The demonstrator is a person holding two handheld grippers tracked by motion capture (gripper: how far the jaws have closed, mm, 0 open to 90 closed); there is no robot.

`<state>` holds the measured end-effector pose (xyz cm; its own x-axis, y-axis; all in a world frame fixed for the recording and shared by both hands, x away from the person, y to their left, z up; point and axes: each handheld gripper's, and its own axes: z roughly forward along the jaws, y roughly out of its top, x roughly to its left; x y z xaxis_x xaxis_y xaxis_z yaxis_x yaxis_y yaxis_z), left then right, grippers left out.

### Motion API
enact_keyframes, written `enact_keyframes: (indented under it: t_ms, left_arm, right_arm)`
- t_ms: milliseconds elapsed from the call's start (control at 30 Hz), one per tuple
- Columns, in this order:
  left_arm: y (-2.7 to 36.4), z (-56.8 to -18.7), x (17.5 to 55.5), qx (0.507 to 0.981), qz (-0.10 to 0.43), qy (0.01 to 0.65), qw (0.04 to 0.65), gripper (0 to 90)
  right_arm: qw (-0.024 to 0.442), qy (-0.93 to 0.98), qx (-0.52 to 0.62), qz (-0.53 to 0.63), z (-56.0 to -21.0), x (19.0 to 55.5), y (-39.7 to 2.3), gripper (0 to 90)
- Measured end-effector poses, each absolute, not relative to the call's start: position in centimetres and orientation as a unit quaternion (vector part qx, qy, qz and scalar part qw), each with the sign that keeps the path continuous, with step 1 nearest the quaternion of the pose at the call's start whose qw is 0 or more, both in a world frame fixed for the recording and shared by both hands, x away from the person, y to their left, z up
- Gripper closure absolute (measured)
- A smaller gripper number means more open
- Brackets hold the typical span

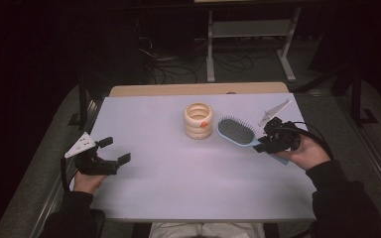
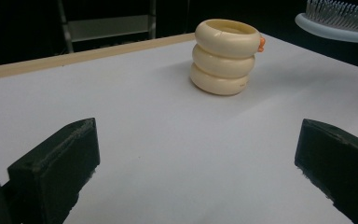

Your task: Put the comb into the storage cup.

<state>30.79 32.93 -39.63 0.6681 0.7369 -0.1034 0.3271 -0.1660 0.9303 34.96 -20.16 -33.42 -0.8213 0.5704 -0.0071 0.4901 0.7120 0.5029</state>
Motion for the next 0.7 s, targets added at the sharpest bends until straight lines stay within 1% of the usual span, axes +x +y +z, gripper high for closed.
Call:
enact_keyframes:
  t_ms: [700]
  left_arm:
    - [33.0, -39.1, 30.9, 0.736, 0.187, 0.363, 0.541, 0.0]
  right_arm:
    - [0.105, 0.923, 0.261, 0.265, -29.9, 35.7, -16.9, 68.5]
